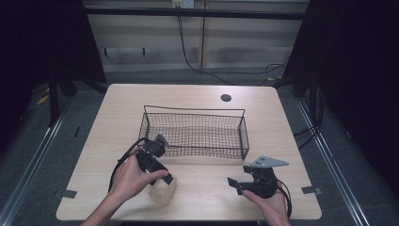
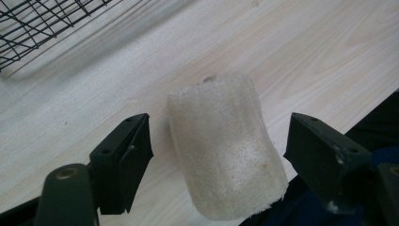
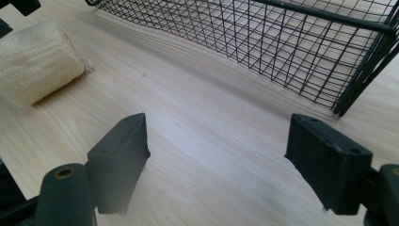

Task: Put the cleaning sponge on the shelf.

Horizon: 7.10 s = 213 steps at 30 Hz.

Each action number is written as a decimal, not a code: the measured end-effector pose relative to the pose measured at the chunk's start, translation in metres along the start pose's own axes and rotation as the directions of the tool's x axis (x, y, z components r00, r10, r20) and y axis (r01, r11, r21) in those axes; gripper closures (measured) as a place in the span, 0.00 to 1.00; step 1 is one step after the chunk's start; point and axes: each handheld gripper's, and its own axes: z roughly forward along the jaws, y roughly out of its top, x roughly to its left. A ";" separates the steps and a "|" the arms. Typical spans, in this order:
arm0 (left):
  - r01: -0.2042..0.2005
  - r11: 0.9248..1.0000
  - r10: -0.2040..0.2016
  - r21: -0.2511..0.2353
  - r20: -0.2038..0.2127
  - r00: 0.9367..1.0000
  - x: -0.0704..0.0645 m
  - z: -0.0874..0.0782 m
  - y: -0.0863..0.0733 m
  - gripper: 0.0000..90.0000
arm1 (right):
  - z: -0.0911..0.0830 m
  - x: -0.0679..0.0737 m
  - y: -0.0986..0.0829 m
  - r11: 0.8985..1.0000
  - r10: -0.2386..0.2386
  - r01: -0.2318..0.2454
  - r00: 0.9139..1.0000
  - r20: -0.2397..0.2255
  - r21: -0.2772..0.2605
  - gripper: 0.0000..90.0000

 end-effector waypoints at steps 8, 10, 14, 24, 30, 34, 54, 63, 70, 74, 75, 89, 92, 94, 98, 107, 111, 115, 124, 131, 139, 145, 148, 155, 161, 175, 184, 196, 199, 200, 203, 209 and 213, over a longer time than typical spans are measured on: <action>-0.006 0.998 0.007 0.064 -0.017 1.000 -0.010 0.011 0.000 0.26 | 0.001 0.000 0.000 1.000 0.001 -0.001 1.000 -0.004 0.005 0.23; -0.005 0.998 0.005 0.070 -0.008 1.000 -0.011 0.013 0.002 0.27 | 0.002 0.000 0.000 1.000 0.000 0.000 1.000 -0.005 0.010 0.23; 0.014 0.997 -0.012 0.081 -0.025 1.000 -0.011 0.019 0.006 0.27 | 0.002 0.000 0.000 1.000 -0.001 0.001 1.000 -0.007 0.011 0.23; 0.024 0.992 -0.021 0.127 -0.022 1.000 -0.008 0.036 0.009 0.28 | 0.002 0.000 -0.001 1.000 0.002 -0.002 1.000 -0.009 0.017 0.23; 0.019 0.990 -0.017 0.138 -0.019 1.000 -0.008 0.038 0.009 0.28 | 0.003 0.000 -0.001 1.000 0.003 -0.003 1.000 -0.008 0.018 0.23; 0.003 0.989 -0.001 0.150 -0.012 1.000 -0.006 0.040 0.009 0.30 | 0.003 0.000 -0.001 1.000 0.002 -0.002 1.000 -0.008 0.022 0.23; -0.077 0.984 0.070 0.160 0.048 0.996 -0.001 0.034 0.008 0.31 | 0.003 0.000 0.000 1.000 0.003 -0.002 1.000 -0.010 0.021 0.23; -0.094 0.987 0.088 0.132 0.050 0.995 0.000 0.019 0.009 0.31 | 0.003 0.000 0.000 1.000 0.005 -0.005 1.000 -0.009 0.025 0.23; -0.122 0.985 0.116 0.118 0.055 0.992 0.003 0.013 0.006 0.31 | 0.003 0.000 0.000 1.000 0.006 -0.006 1.000 -0.008 0.023 0.23; -0.150 0.984 0.143 0.094 0.072 0.987 0.004 0.007 0.005 0.31 | 0.003 0.000 0.000 1.000 0.006 -0.006 1.000 -0.009 0.022 0.23; -0.159 0.983 0.153 0.090 0.067 0.986 0.004 0.006 0.005 0.31 | 0.003 0.000 0.000 1.000 0.008 -0.008 1.000 -0.007 0.023 0.23; -0.191 0.981 0.189 0.024 0.078 0.979 0.003 -0.017 0.005 0.31 | 0.003 0.000 0.000 1.000 0.010 -0.010 1.000 -0.007 0.022 0.23; -0.191 0.982 0.191 -0.003 0.081 0.978 0.003 -0.025 0.005 0.31 | 0.002 0.000 0.000 1.000 0.010 -0.010 1.000 -0.008 0.020 0.23; -0.181 0.983 0.182 -0.025 0.082 0.980 0.006 -0.031 0.004 0.31 | 0.002 0.000 0.000 1.000 0.011 -0.011 1.000 -0.007 0.017 0.23; -0.178 0.983 0.181 -0.041 0.075 0.981 0.010 -0.041 0.004 0.31 | 0.002 0.000 0.000 1.000 0.013 -0.013 1.000 -0.007 0.020 0.22; -0.171 0.984 0.174 -0.052 0.058 0.983 0.014 -0.056 0.011 0.31 | 0.003 0.000 0.000 1.000 0.014 -0.014 1.000 -0.008 0.022 0.22; -0.170 0.985 0.171 -0.033 0.035 0.985 0.013 -0.063 0.016 0.31 | 0.003 -0.001 -0.001 1.000 0.012 -0.012 1.000 -0.009 0.021 0.22; -0.174 0.984 0.174 -0.027 0.027 0.984 0.013 -0.068 0.020 0.31 | 0.003 0.000 0.000 1.000 0.013 -0.013 1.000 -0.010 0.022 0.22; -0.164 0.986 0.164 -0.034 0.011 0.986 0.020 -0.084 0.026 0.31 | 0.004 0.000 -0.001 0.999 0.011 -0.011 1.000 -0.012 0.031 0.21; -0.137 0.990 0.137 -0.035 -0.009 0.991 0.026 -0.094 0.035 0.31 | 0.004 0.000 0.000 0.999 0.013 -0.012 1.000 -0.014 0.032 0.20; -0.133 0.990 0.132 -0.043 -0.023 0.991 0.026 -0.108 0.049 0.31 | 0.002 0.000 0.000 1.000 0.007 -0.007 1.000 -0.015 0.011 0.18; -0.117 0.992 0.116 -0.038 -0.040 0.992 0.022 -0.106 0.059 0.31 | 0.002 0.000 0.000 1.000 0.009 -0.009 1.000 -0.012 0.013 0.18; -0.089 0.994 0.087 -0.059 -0.037 0.995 0.023 -0.109 0.064 0.31 | 0.003 0.000 0.000 1.000 0.002 -0.002 1.000 -0.015 0.014 0.18; -0.020 0.997 0.017 -0.077 -0.038 0.999 0.031 -0.114 0.077 0.31 | 0.002 0.000 0.000 1.000 0.006 -0.006 1.000 -0.016 0.019 0.18; 0.014 0.997 -0.017 -0.078 -0.031 0.999 0.032 -0.113 0.084 0.31 | 0.002 0.000 0.000 1.000 0.005 -0.005 1.000 -0.017 0.016 0.18; 0.111 0.989 -0.114 -0.096 -0.020 0.993 0.041 -0.103 0.099 0.31 | 0.002 0.000 0.000 1.000 0.003 -0.003 1.000 -0.017 0.020 0.18; 0.204 0.974 -0.204 -0.099 0.003 0.979 0.054 -0.090 0.103 0.31 | 0.002 -0.001 -0.001 0.999 0.016 -0.015 1.000 -0.012 0.028 0.18; 0.307 0.946 -0.311 -0.102 -0.016 0.950 0.073 -0.078 0.108 0.31 | 0.003 0.000 -0.001 0.999 0.009 -0.008 1.000 -0.015 0.035 0.18; 0.333 0.937 -0.337 -0.106 -0.020 0.941 0.081 -0.074 0.109 0.31 | 0.003 0.001 -0.001 0.999 0.007 -0.007 1.000 -0.016 0.034 0.18; 0.339 0.935 -0.343 -0.102 -0.031 0.939 0.083 -0.073 0.109 0.31 | 0.003 0.001 -0.001 0.999 0.007 -0.007 1.000 -0.016 0.034 0.18; 0.353 0.931 -0.358 -0.086 -0.044 0.933 0.087 -0.069 0.110 0.31 | 0.003 0.001 -0.001 0.999 0.008 -0.008 1.000 -0.017 0.040 0.18; 0.374 0.925 -0.378 -0.068 -0.068 0.923 0.089 -0.057 0.113 0.31 | 0.004 0.003 -0.001 0.999 0.001 -0.001 1.000 -0.016 0.042 0.18; 0.374 0.926 -0.377 -0.054 -0.061 0.924 0.090 -0.054 0.116 0.31 | 0.003 0.002 -0.001 0.999 0.004 -0.003 1.000 -0.018 0.042 0.18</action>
